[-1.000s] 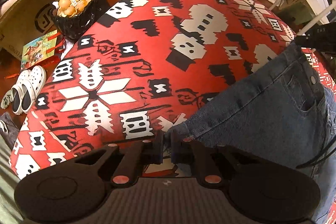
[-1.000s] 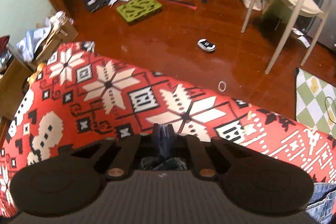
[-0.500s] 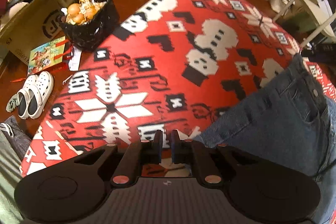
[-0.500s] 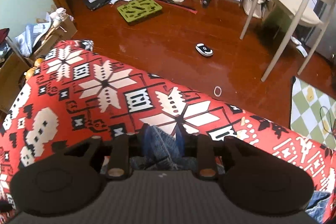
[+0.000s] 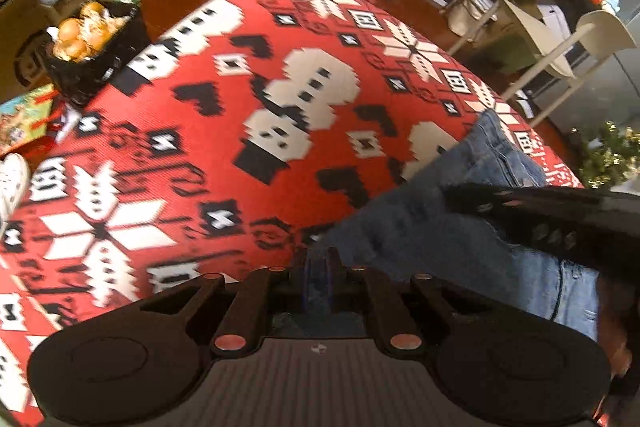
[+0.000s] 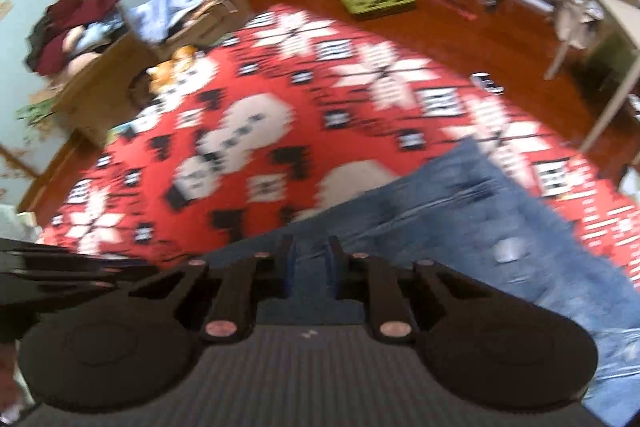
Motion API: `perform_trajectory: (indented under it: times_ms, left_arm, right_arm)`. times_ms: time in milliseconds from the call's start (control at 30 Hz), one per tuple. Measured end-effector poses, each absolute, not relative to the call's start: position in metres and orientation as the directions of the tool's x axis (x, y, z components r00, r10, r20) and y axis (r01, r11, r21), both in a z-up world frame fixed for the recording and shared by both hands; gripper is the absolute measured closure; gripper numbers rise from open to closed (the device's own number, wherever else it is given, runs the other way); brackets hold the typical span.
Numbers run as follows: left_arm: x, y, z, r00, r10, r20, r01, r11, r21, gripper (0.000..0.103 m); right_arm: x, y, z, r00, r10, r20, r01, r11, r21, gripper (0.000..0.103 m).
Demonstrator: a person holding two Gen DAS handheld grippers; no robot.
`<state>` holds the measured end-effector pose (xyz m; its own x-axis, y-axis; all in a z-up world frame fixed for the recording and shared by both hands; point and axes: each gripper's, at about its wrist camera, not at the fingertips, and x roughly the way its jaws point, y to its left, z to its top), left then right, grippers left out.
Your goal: Fold clothes
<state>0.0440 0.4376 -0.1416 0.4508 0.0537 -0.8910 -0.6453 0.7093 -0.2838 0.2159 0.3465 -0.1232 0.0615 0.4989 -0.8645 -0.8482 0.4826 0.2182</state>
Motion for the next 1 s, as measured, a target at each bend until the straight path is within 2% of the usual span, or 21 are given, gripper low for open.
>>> perform_trajectory:
  times_ms: [200, 333, 367, 733, 833, 933, 1000]
  left_arm:
    - [0.033, 0.438, -0.159, 0.472, 0.03, -0.881, -0.67, 0.662, -0.337, 0.098]
    - [0.029, 0.442, -0.16, 0.49, 0.037, -0.871, -0.674, 0.65, -0.351, 0.098]
    - [0.028, 0.442, -0.161, 0.493, 0.038, -0.869, -0.673, 0.65, -0.353, 0.099]
    - [0.018, 0.441, -0.162, 0.522, 0.048, -0.851, -0.654, 0.664, -0.363, 0.1]
    - [0.017, 0.44, -0.162, 0.525, 0.052, -0.849, -0.642, 0.68, -0.355, 0.1]
    - [0.018, 0.441, -0.162, 0.525, 0.05, -0.849, -0.639, 0.682, -0.356, 0.1]
    - [0.018, 0.442, -0.162, 0.521, 0.048, -0.852, -0.647, 0.673, -0.358, 0.1]
  right_arm:
    - [0.18, 0.363, -0.138, -0.06, 0.524, -0.85, -0.869, 0.391, 0.303, 0.087]
    - [0.18, 0.367, -0.152, -0.067, 0.501, -0.863, -0.883, 0.373, 0.285, 0.087]
    - [0.182, 0.368, -0.155, -0.064, 0.498, -0.865, -0.887, 0.369, 0.278, 0.095]
    - [0.243, 0.363, -0.156, 0.119, 0.467, -0.876, -0.873, 0.469, 0.132, 0.102]
    - [0.258, 0.363, -0.155, 0.206, 0.44, -0.874, -0.847, 0.528, 0.067, 0.101]
    - [0.274, 0.359, -0.155, 0.201, 0.451, -0.869, -0.804, 0.583, 0.117, 0.102]
    - [0.269, 0.358, -0.155, 0.192, 0.456, -0.869, -0.805, 0.58, 0.126, 0.097]
